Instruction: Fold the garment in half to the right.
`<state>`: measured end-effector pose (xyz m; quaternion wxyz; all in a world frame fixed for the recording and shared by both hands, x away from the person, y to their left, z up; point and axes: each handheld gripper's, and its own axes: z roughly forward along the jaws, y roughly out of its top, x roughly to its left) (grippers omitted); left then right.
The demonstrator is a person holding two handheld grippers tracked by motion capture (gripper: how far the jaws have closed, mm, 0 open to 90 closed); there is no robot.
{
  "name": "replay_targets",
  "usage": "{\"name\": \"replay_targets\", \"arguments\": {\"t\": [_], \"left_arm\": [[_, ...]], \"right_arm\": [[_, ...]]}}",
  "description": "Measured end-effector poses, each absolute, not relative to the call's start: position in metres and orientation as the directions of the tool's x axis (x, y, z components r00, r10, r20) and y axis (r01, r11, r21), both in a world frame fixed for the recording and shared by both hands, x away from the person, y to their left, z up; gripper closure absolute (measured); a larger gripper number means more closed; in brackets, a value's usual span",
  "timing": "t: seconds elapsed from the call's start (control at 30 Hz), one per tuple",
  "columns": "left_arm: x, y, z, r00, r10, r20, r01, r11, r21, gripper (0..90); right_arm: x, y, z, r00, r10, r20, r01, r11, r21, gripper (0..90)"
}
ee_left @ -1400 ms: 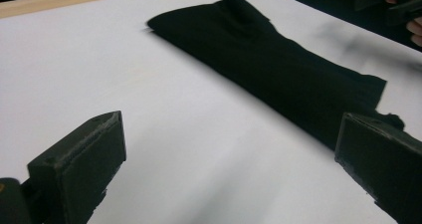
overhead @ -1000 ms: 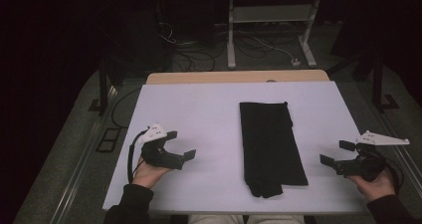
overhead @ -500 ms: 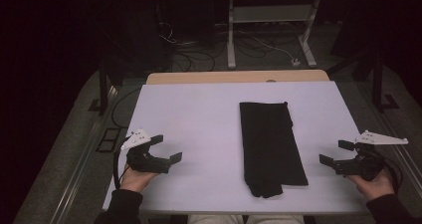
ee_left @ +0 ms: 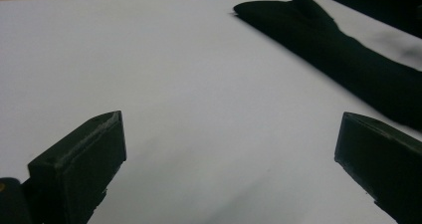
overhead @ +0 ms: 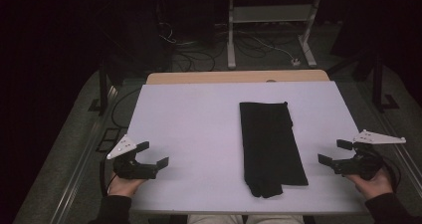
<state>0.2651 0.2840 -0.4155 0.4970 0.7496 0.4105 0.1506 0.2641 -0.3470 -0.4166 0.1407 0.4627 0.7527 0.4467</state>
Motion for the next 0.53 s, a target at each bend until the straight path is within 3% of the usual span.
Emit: {"name": "replay_targets", "arguments": {"t": [0.53], "left_arm": [[0.254,0.305,-0.419,0.57,0.801,-0.185,0.456,-0.121,0.882,0.0]], "right_arm": [[0.265,-0.348,-0.417,-0.528,0.825,0.203,0.571,0.168,0.803,0.0]]}}
